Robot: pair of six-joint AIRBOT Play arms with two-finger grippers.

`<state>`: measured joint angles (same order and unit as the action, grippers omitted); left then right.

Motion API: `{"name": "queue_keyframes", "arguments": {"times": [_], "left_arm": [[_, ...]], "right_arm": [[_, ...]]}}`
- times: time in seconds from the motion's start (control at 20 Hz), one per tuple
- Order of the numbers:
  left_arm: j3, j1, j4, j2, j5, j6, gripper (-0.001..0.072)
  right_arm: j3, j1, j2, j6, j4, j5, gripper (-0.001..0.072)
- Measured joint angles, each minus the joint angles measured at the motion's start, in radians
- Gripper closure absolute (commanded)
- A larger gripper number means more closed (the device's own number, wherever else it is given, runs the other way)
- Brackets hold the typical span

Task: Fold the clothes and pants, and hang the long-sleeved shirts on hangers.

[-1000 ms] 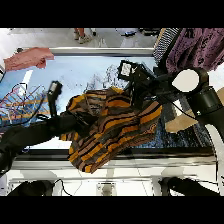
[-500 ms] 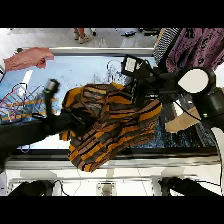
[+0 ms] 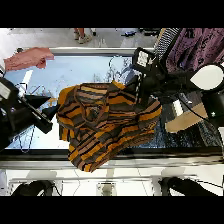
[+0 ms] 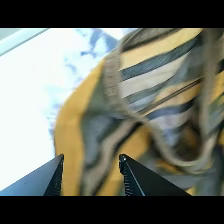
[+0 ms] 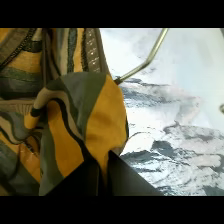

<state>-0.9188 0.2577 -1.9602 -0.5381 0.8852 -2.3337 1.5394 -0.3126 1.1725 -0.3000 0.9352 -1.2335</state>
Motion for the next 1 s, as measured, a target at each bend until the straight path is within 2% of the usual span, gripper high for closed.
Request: {"name": "queue_keyframes", "arguments": {"times": [0.25, 0.35, 0.4, 0.45, 0.5, 0.85, 0.9, 0.95, 1.0], "left_arm": [[0.0, -0.018, -0.171, -0.119, 0.006, -0.311, 0.0268], [0.0, -0.019, -0.237, -0.169, 0.008, -0.402, 0.0273], [0.0, -0.02, -0.261, -0.19, 0.009, -0.435, 0.0395], [0.0, -0.021, -0.283, -0.213, 0.01, -0.457, 0.0639], [0.0, -0.021, -0.298, -0.23, 0.011, -0.47, 0.0684], [0.0, -0.021, -0.36, -0.28, 0.013, -0.512, 0.068], [0.0, -0.021, -0.363, -0.282, 0.013, -0.512, 0.0536], [0.0, -0.021, -0.364, -0.282, 0.013, -0.513, 0.0233], [0.0, -0.021, -0.367, -0.28, 0.013, -0.513, 0.0153]], "right_arm": [[0.0, 0.002, -0.002, 0.022, -0.019, -0.071, 0.0691], [0.0, 0.003, -0.007, 0.028, -0.021, -0.087, 0.0691], [0.0, 0.003, -0.01, 0.032, -0.023, -0.093, 0.0691], [0.0, 0.003, -0.014, 0.037, -0.025, -0.097, 0.0691], [0.0, 0.003, -0.016, 0.04, -0.026, -0.101, 0.0691], [0.0, 0.003, -0.022, 0.051, -0.025, -0.109, 0.0691], [0.0, 0.003, -0.022, 0.051, -0.024, -0.109, 0.0691], [0.0, 0.003, -0.022, 0.051, -0.023, -0.109, 0.0691], [0.0, 0.003, -0.022, 0.051, -0.022, -0.108, 0.0691]]}}
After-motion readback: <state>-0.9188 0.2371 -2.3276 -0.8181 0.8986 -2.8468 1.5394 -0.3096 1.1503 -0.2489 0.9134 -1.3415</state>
